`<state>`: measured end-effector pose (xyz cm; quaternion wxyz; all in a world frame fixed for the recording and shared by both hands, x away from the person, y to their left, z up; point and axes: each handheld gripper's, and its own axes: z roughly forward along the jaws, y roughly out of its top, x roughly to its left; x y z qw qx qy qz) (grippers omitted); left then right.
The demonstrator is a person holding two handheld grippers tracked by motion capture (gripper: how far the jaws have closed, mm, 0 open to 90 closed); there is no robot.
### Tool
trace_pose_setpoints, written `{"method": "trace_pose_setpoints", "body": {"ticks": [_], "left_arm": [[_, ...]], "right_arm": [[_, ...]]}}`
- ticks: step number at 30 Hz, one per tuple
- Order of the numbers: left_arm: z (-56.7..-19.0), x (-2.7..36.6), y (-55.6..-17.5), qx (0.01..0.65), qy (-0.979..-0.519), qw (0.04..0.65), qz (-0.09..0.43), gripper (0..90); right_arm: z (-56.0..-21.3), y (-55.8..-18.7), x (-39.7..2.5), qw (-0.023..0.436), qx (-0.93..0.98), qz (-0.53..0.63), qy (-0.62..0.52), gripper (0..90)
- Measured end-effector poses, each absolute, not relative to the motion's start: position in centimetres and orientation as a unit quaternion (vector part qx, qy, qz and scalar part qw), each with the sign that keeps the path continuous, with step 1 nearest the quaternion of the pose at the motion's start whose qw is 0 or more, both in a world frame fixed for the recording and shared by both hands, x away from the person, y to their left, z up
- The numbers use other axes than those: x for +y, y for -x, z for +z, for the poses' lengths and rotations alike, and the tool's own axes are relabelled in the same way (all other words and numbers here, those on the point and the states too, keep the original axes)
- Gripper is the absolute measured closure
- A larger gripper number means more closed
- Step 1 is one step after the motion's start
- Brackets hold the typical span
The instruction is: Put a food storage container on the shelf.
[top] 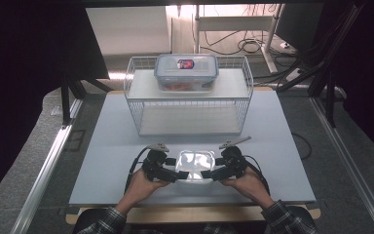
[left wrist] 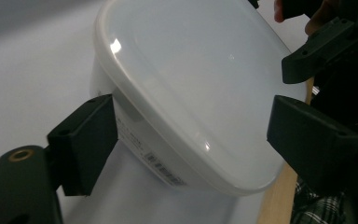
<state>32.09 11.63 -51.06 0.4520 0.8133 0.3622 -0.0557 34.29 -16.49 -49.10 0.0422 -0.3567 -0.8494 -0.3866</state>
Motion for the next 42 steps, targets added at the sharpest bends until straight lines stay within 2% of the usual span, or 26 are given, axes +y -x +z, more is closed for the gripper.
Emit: {"method": "trace_pose_setpoints", "body": {"ticks": [3, 5, 6, 9, 11, 21, 24, 30, 42], "left_arm": [[-50.8, 12.2, -31.4, 0.373, -0.807, 0.455, -0.055, 29.5], [-50.3, 12.5, -31.0, 0.38, -0.804, 0.455, -0.039, 41.3], [-50.2, 12.6, -31.0, 0.384, -0.804, 0.451, -0.041, 44.4], [-50.1, 12.7, -30.9, 0.402, -0.795, 0.452, -0.045, 49.5], [-49.8, 12.7, -30.8, 0.413, -0.785, 0.461, -0.027, 56.9], [-49.4, 12.9, -30.4, 0.437, -0.767, 0.47, 0.021, 75.4], [-49.6, 13.1, -30.6, 0.442, -0.761, 0.474, 0.019, 77.8], [-49.7, 13.2, -30.6, 0.448, -0.752, 0.483, 0.011, 78.1], [-48.6, 13.2, -30.9, 0.445, -0.744, 0.497, 0.043, 78.4]], "right_arm": [[-48.8, -33.9, -16.8, 0.046, -0.845, -0.386, 0.366, 23.9], [-48.6, -33.6, -17.2, 0.047, -0.839, -0.389, 0.377, 33.2], [-48.4, -33.5, -17.4, 0.045, -0.836, -0.392, 0.382, 37.5], [-48.1, -33.3, -17.8, 0.04, -0.829, -0.399, 0.391, 48.8], [-47.8, -33.2, -18.1, 0.027, -0.826, -0.406, 0.39, 57.0], [-47.3, -33.2, -18.8, 0.009, -0.798, -0.445, 0.405, 78.1], [-47.3, -33.1, -18.5, -0.014, -0.799, -0.447, 0.403, 78.5], [-47.8, -33.3, -18.7, -0.015, -0.787, -0.463, 0.408, 77.3], [-46.7, -33.4, -18.4, -0.05, -0.781, -0.485, 0.391, 78.5]]}}
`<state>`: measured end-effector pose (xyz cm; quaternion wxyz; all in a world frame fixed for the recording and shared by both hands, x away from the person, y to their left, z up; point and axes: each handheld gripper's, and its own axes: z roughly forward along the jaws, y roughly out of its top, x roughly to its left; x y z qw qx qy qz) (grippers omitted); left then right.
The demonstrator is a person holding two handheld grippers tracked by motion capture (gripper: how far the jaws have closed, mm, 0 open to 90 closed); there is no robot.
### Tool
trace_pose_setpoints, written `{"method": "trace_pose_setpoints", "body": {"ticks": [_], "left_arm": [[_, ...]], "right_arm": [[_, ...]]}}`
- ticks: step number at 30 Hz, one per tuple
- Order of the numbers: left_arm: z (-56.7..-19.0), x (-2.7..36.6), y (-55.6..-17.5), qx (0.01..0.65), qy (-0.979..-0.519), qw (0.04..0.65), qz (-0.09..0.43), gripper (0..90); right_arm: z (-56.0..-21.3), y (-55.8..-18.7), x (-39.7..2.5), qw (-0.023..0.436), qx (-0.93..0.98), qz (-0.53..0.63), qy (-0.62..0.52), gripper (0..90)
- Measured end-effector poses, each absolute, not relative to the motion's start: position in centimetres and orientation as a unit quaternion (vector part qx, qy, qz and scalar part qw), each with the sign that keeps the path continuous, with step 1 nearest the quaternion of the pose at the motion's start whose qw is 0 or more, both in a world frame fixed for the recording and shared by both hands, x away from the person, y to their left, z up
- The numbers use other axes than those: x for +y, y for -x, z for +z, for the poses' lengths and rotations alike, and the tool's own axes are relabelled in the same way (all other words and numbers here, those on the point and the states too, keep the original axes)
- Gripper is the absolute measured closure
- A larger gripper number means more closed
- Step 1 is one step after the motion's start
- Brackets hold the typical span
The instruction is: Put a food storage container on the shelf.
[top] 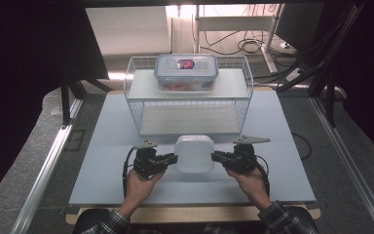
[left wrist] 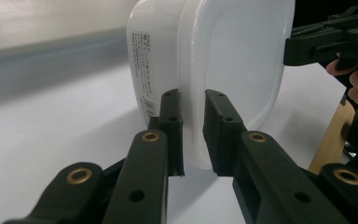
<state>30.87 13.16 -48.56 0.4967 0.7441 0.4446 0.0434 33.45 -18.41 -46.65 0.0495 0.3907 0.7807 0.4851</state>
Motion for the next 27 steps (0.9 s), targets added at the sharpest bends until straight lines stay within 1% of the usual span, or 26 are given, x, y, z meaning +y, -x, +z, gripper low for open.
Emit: {"method": "trace_pose_setpoints", "body": {"ticks": [12, 27], "left_arm": [[-44.7, 13.9, -31.5, 0.427, -0.74, 0.511, 0.091, 78.2], [-38.8, 14.2, -33.2, 0.404, -0.736, 0.526, 0.138, 78.1]], "right_arm": [[-43.2, -34.6, -17.7, 0.072, 0.775, 0.516, -0.359, 78.9], [-37.6, -36.4, -17.3, 0.107, 0.764, 0.542, -0.334, 78.8]]}}
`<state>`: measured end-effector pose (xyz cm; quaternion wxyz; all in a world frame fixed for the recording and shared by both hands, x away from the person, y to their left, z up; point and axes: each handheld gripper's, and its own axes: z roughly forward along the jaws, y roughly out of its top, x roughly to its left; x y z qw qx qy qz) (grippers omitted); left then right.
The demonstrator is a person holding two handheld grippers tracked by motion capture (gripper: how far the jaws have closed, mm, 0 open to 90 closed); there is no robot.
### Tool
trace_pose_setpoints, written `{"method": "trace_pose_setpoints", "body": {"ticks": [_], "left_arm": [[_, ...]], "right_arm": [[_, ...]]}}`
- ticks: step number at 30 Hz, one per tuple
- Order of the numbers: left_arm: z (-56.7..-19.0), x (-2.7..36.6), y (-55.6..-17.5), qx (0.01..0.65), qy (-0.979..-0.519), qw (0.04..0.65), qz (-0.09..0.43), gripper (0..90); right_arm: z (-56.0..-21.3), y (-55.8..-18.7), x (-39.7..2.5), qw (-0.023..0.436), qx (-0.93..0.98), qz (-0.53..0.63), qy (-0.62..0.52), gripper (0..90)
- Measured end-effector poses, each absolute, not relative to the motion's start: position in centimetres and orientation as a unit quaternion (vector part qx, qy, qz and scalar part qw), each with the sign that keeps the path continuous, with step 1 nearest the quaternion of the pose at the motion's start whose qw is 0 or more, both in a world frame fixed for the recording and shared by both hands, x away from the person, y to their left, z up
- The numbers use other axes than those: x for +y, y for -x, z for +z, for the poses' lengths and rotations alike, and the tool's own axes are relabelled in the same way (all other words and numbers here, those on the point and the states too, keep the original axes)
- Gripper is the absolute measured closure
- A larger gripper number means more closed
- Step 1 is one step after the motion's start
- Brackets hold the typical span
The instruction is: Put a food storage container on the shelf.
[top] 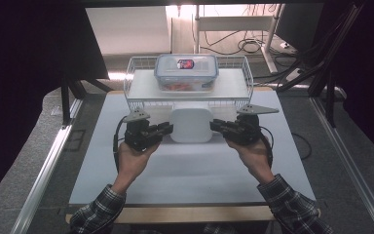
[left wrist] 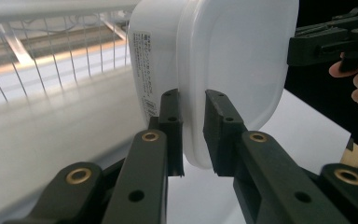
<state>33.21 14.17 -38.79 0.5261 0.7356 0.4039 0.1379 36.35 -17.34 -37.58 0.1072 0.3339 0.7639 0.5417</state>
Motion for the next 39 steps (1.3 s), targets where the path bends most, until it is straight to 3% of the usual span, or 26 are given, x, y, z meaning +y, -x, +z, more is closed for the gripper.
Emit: {"method": "trace_pose_setpoints", "body": {"ticks": [16, 39], "left_arm": [[-33.3, 14.8, -34.7, 0.395, -0.725, 0.536, 0.176, 78.0], [-26.5, 15.9, -38.9, 0.404, -0.711, 0.55, 0.168, 78.0]], "right_arm": [[-32.6, -38.4, -16.5, 0.125, 0.749, 0.566, -0.322, 78.6], [-25.5, -42.3, -15.1, 0.141, 0.735, 0.579, -0.324, 78.1]]}}
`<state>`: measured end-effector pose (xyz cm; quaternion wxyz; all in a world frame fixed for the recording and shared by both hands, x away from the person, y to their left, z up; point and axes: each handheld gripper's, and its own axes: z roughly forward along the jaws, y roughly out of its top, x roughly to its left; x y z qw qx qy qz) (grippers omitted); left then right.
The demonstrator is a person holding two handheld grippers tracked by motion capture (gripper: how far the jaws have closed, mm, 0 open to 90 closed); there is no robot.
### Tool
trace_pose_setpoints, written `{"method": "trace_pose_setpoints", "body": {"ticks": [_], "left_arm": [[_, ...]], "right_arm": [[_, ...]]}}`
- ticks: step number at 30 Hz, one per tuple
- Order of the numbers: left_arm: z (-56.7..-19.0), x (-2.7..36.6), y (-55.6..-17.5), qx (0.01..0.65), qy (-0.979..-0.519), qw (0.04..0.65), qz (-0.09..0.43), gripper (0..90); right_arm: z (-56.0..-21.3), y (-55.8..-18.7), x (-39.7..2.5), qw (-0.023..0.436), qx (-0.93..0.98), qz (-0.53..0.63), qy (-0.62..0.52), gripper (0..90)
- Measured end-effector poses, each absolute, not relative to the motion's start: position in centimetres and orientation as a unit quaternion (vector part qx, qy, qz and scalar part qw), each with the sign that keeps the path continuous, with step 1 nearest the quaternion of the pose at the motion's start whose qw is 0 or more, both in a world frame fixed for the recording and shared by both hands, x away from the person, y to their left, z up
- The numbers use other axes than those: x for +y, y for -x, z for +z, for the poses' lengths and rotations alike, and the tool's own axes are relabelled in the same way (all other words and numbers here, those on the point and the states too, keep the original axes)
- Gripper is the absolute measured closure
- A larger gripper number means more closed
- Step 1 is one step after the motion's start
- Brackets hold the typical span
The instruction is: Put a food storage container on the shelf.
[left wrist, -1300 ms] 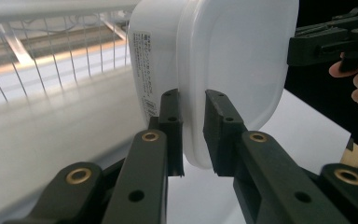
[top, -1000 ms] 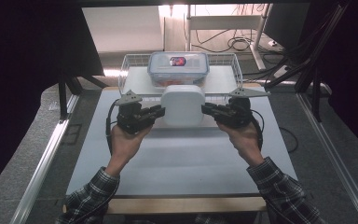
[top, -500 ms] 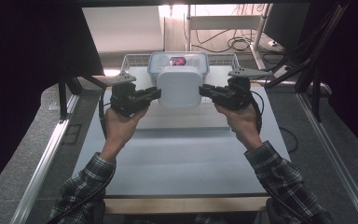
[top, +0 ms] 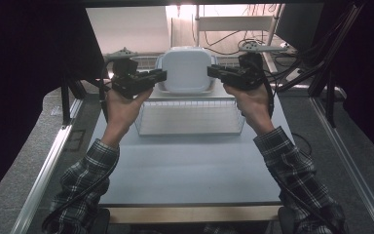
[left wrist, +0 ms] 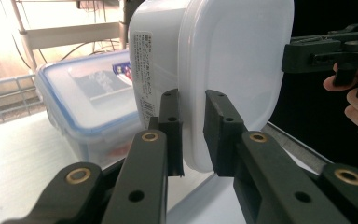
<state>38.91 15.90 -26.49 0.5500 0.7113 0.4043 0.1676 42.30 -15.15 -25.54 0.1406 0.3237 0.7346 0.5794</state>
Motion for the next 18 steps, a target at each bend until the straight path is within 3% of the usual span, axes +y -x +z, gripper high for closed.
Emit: {"method": "trace_pose_setpoints", "body": {"ticks": [18], "left_arm": [[-25.8, 16.1, -43.2, 0.422, -0.712, 0.543, 0.137, 77.0]], "right_arm": [[-24.5, -46.1, -14.5, 0.141, 0.734, 0.561, -0.356, 75.8]]}}
